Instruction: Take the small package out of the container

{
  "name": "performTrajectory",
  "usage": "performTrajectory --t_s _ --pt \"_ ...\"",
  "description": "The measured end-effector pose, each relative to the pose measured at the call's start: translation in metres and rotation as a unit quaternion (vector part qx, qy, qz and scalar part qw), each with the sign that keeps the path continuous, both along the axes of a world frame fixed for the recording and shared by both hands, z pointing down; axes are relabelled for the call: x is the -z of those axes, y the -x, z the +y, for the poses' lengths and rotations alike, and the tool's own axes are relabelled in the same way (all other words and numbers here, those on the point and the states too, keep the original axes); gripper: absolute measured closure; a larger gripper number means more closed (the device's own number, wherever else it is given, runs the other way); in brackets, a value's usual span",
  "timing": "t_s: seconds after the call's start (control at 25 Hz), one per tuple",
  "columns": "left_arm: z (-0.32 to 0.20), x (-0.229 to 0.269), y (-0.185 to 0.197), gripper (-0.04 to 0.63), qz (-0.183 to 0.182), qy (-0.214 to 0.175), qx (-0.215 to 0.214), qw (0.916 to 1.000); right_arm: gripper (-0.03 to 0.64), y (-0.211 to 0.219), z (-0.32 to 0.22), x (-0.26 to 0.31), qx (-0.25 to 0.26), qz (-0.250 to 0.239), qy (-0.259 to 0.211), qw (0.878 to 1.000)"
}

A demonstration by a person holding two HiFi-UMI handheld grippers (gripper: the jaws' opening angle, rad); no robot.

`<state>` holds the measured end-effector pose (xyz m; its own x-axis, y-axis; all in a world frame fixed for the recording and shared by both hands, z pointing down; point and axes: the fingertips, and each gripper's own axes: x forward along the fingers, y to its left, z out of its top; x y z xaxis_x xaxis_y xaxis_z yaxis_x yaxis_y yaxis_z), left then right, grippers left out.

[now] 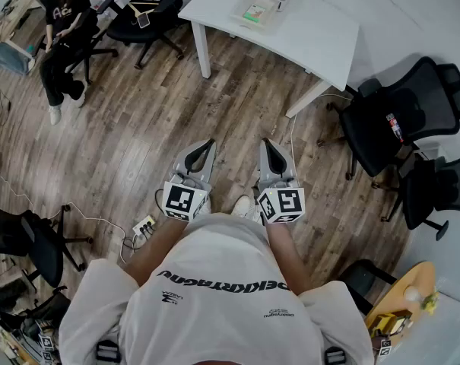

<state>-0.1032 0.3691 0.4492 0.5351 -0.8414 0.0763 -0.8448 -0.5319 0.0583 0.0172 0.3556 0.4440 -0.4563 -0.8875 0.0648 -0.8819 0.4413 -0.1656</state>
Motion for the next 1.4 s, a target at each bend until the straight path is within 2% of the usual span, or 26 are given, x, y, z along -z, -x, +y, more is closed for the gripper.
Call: performTrajectory --t_s 0.48,1.04,1.4 --pt "0.031 0.007 -0.044 0.597 -0.006 0.004 0.012 0.9999 0.618 -0.04 0.027 0.004 0.015 -0.01 0.002 1.0" --pt "0.034 -0.007 -0.084 0.597 -0.023 0.012 0.041 0.9988 0.618 -0.071 0.021 0.0 0.045 -0.025 -0.006 0.999" --pt "0.024 -0.007 -0.096 0.597 -0.014 0.003 0.042 0.999 0.618 -0.08 0.011 -0.002 0.045 -0.027 -0.008 0.999"
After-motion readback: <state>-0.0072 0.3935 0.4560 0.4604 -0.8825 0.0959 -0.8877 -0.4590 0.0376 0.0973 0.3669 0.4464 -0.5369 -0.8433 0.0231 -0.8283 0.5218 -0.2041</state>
